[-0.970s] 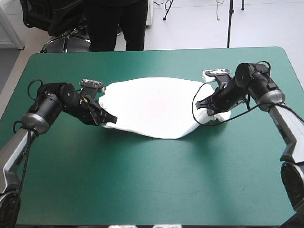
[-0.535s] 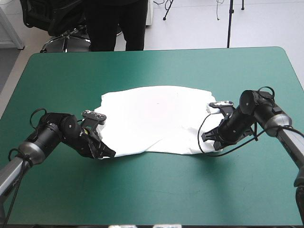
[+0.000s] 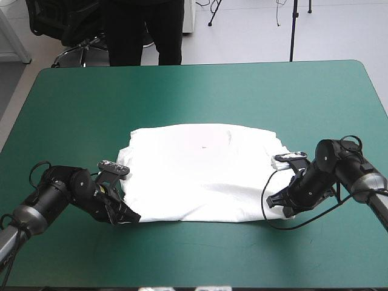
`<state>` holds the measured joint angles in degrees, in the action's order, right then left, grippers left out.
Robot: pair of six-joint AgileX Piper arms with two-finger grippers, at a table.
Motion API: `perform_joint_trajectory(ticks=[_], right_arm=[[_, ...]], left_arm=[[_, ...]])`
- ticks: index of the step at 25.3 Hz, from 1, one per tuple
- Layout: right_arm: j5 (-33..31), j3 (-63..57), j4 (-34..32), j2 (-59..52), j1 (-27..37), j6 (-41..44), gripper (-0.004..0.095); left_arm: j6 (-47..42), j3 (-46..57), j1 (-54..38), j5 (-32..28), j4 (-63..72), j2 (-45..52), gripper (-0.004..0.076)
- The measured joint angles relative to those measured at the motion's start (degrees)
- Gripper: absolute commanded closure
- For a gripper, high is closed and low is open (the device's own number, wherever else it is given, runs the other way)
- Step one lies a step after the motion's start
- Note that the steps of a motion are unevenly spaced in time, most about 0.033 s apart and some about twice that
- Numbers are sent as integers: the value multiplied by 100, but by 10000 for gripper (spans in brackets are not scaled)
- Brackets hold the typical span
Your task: Fold the cloth
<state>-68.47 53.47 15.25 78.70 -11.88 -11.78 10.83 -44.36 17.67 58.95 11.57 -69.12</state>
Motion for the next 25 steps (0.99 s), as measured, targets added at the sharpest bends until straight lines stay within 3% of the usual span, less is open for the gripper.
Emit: perform_joint_trajectory(ticks=[2, 4, 7, 9, 15, 21, 25], right_arm=[[28, -10, 0, 0, 0, -16, 899], [55, -10, -6, 0, 0, -87, 769], [43, -24, -17, 0, 0, -197, 416], [-22, -7, -85, 0, 0, -203, 265], [-127, 782, -926, -336, 0, 503, 260], [30, 1397, -1996, -527, 5, 1351, 261], [366, 1410, -2212, -339, 5, 1618, 340]], left_arm=[[0, 21, 0, -25, -5, 5, 714], [0, 21, 6, -61, -88, 5, 595], [0, 21, 6, -65, -210, 5, 261], [-22, 7, 6, 52, -343, 5, 112], [-321, -1196, 6, 882, -657, 63, 91], [-462, -2805, 6, 1022, -689, 221, 91], [-545, -3345, 6, 1063, -689, 232, 92]])
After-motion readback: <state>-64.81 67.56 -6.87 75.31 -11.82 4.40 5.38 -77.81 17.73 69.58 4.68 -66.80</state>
